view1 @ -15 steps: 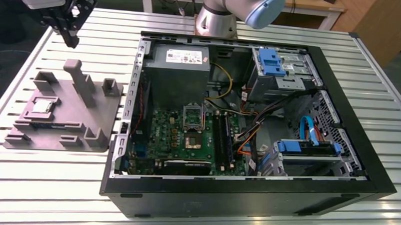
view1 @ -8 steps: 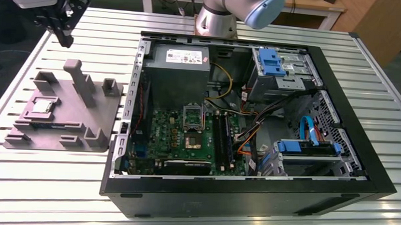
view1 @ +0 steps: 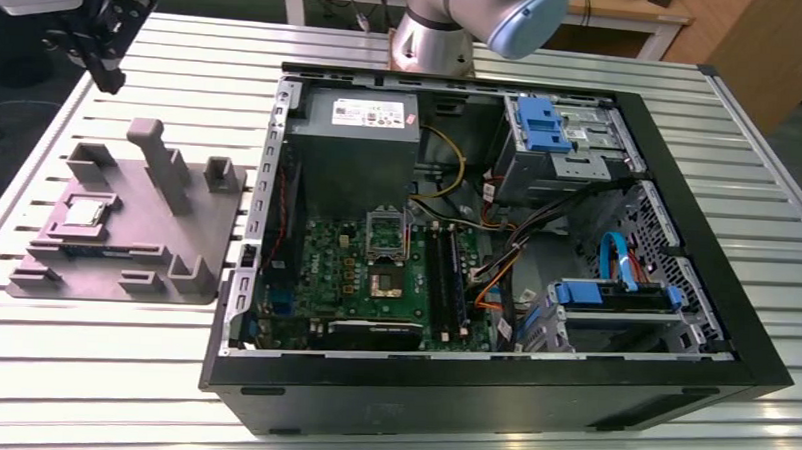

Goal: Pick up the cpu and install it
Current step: 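Reach for the cpu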

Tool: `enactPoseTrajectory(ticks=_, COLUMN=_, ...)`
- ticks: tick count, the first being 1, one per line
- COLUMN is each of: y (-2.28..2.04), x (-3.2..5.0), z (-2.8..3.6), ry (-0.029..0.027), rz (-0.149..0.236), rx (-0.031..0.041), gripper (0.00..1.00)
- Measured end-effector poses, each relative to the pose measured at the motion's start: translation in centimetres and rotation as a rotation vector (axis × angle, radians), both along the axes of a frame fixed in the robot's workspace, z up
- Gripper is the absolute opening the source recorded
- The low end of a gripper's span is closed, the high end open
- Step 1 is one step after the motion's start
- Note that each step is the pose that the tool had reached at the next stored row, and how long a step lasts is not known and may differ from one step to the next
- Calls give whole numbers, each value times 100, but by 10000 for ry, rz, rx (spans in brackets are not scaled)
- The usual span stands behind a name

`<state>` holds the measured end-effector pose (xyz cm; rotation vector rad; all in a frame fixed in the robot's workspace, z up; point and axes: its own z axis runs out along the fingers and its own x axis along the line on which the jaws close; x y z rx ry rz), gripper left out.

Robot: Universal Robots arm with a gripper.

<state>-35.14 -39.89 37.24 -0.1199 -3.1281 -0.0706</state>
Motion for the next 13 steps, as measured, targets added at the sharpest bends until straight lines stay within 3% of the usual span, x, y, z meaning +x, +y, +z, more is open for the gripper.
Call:
enactPoseTrajectory(ticks=8, y=-2, x=-304, z=-14, ry=17, rz=0, rx=6, gripper=11)
enactPoseTrajectory(ticks=13, y=-33, x=-453, z=-31, ry=19, rz=2, rx=6, gripper=11)
